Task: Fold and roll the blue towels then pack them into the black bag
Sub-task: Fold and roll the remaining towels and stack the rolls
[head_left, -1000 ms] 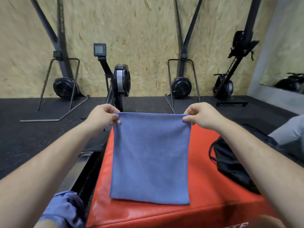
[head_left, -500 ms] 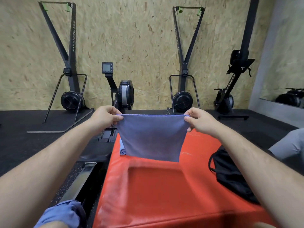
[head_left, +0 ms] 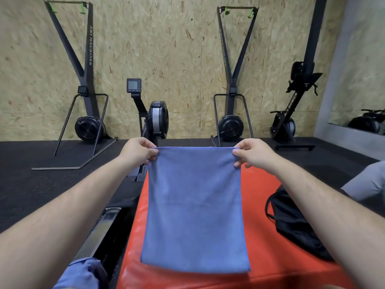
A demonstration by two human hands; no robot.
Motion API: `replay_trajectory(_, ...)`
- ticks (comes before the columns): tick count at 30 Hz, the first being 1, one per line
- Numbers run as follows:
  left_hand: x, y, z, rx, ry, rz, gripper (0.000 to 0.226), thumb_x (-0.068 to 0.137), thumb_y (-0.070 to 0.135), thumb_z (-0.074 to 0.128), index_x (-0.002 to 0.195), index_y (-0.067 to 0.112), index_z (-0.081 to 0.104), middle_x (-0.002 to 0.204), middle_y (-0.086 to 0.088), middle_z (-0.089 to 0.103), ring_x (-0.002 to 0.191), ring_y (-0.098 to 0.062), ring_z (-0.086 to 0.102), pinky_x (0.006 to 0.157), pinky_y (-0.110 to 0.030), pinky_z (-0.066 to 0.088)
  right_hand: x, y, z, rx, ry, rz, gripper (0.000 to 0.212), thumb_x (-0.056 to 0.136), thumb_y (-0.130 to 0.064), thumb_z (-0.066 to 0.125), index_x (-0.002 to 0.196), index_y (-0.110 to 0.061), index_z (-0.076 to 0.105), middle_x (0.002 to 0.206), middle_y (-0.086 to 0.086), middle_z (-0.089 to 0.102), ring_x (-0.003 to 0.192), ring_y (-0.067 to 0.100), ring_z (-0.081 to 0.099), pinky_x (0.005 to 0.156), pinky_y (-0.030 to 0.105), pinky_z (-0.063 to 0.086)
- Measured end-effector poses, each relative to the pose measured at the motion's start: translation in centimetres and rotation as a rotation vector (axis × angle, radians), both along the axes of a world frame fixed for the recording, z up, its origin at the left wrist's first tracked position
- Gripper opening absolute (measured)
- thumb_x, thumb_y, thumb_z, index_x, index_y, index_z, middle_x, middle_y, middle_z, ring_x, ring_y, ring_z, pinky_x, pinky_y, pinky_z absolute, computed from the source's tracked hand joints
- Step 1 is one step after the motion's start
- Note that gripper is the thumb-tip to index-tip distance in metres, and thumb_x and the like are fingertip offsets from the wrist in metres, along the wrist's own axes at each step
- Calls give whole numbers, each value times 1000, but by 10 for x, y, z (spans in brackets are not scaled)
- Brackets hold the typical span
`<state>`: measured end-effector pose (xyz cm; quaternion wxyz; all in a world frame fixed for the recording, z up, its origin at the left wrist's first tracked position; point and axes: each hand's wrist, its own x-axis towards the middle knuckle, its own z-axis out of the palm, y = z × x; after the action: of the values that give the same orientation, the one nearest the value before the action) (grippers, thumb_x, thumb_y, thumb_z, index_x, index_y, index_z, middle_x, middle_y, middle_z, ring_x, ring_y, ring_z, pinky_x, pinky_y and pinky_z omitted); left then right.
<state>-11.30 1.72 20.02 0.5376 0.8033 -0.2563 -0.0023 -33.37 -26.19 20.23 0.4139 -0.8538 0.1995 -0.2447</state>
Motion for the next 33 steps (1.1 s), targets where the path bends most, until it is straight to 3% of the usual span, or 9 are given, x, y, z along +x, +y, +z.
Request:
replay_trajectory(4,7,-12,-20,3,-85,58,5,86,9,72,85,10,67,83,-9,72,65,-17,62,67,-35,55,18,-10,-18,-53,41,-19,7,95,-18,60,94,-12,63,94,4,74,78,14,75,66,38,58)
replay_trajectory(6,8,-15,-23,-12,-158,82,4,86,12,70,86,13,66,83,-3,69,70,-17,61,63,-30,52,26,-16,-22,-99,-5,-50,6,93,-22,60,89,-20,64,88,-2,75,82,13,74,78,42,59)
replay_trajectory(11,7,-14,-30,-35,-253,57,4,88,13,69,90,13,66,85,2,69,74,-10,61,61,-14,45,27,-16,-32,-141,-139,-88,4,90,-27,61,87,-27,63,84,-9,73,86,12,70,83,44,58)
replay_trajectory(15,4,-1,-54,39,-264,-10,7,87,16,72,88,18,66,87,0,72,79,-14,65,71,-28,50,13,-12,-61,-159,-97,-64,4,92,-23,62,89,-26,64,87,-8,72,86,13,68,82,40,57)
replay_trajectory(19,-6,13,-103,185,-189,-88,10,84,17,76,82,20,66,81,1,71,72,-13,60,73,-33,48,-13,-4,-115,-155,18,-31,5,92,-19,64,89,-22,64,84,-8,72,74,8,65,70,26,48)
replay_trajectory(23,-24,26,-167,349,-76,-174,11,82,14,78,80,16,68,75,3,67,67,-12,54,68,-30,44,-37,5,-179,-195,221,17,4,89,-16,69,88,-19,68,84,-6,69,76,12,60,70,20,44)
replay_trajectory(25,-33,31,-194,404,-40,-210,12,82,12,77,78,17,67,78,5,69,73,-10,58,74,-28,45,-49,8,-203,-177,307,64,6,88,-15,71,86,-20,68,84,-3,70,76,14,59,72,21,44)
replay_trajectory(28,-42,38,-220,442,54,-268,14,84,6,74,78,13,64,75,2,69,72,-14,61,74,-28,47,-61,13,-221,-151,359,130,8,87,-12,72,84,-18,68,84,0,70,75,11,57,69,10,39)
replay_trajectory(33,-50,44,-221,414,189,-308,18,86,-3,70,78,8,60,67,-3,65,60,-12,58,66,-26,48,-68,13,-222,-70,421,194,12,88,-10,72,82,-20,67,75,-2,71,67,9,59,66,21,44)
